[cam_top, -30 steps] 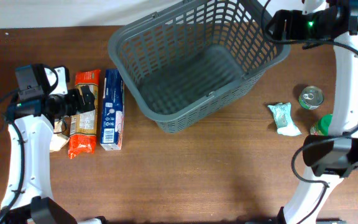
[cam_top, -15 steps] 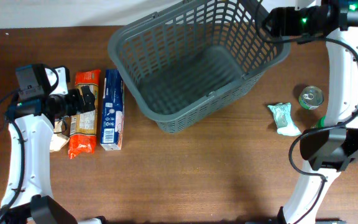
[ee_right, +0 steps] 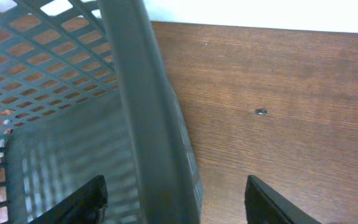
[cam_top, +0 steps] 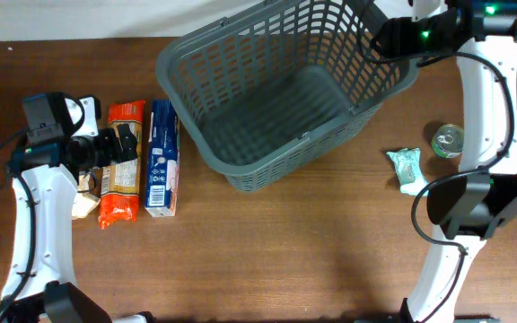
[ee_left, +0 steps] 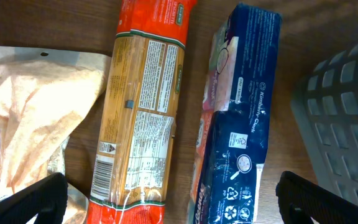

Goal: Pack container
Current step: 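Move the right gripper to the basket's right rim and grasp it, then drag the basket toward the right with the right gripper, then release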

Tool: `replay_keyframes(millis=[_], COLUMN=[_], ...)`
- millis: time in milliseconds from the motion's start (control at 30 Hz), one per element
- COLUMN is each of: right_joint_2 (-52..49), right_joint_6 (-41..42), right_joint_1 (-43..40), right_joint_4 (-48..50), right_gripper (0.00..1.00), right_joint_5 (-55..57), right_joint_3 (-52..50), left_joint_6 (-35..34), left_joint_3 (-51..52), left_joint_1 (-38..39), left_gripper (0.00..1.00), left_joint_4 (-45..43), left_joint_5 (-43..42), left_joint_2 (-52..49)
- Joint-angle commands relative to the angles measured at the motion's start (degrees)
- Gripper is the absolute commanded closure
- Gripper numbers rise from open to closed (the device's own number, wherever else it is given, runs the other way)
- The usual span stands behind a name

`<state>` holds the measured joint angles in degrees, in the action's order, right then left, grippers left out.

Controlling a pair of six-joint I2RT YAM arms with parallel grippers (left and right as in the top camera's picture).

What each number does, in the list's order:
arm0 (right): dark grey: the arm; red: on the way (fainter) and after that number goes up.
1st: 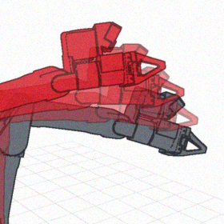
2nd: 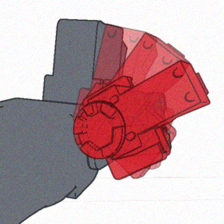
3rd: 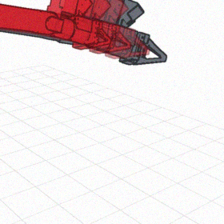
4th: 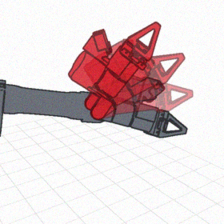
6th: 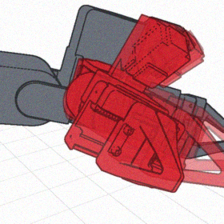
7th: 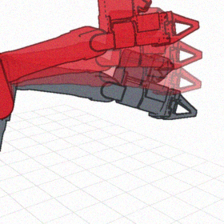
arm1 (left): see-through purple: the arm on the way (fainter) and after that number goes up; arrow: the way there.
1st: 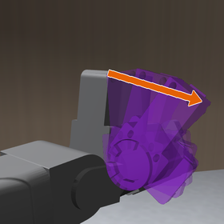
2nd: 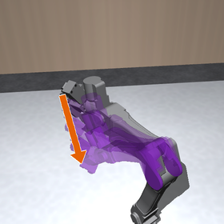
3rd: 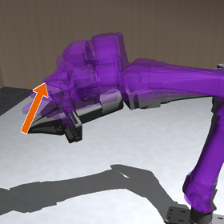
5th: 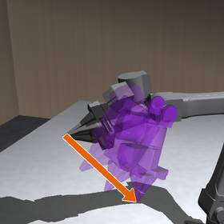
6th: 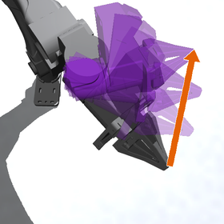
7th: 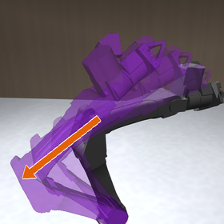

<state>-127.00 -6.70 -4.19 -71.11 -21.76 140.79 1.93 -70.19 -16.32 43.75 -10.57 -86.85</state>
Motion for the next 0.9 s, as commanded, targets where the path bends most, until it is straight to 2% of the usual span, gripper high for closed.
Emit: replay_keyframes(millis=[0, 367, 633, 867], right_joint_2=[-0.39, -0.33, -0.33, -0.33], right_joint_6=[-0.37, -0.37, 0.04, 4.24], right_joint_1=[0.39, 0.37, 0.37, 0.37], right_joint_4=[-0.26, -5.92, -11.02, -14.95], right_gripper=[0.39, 0.54, 0.72, 0.76], right_joint_5=[-0.07, 4.24, 4.42, 6.56], right_joint_3=[1.07, 1.09, 1.09, 1.09], left_joint_6=[0.66, 0.66, 0.66, 0.66], left_joint_3=[-0.9, -0.9, -0.9, -0.9], left_joint_1=[-0.35, -0.35, -0.35, -0.35], left_gripper=[0.01, 0.01, 0.01, 0.01], left_joint_4=[0.04, 0.02, 0.04, 0.04], left_joint_5=[-1.03, -1.03, -1.03, -1.03], left_joint_2=[-0.37, -0.37, -0.37, -0.37])
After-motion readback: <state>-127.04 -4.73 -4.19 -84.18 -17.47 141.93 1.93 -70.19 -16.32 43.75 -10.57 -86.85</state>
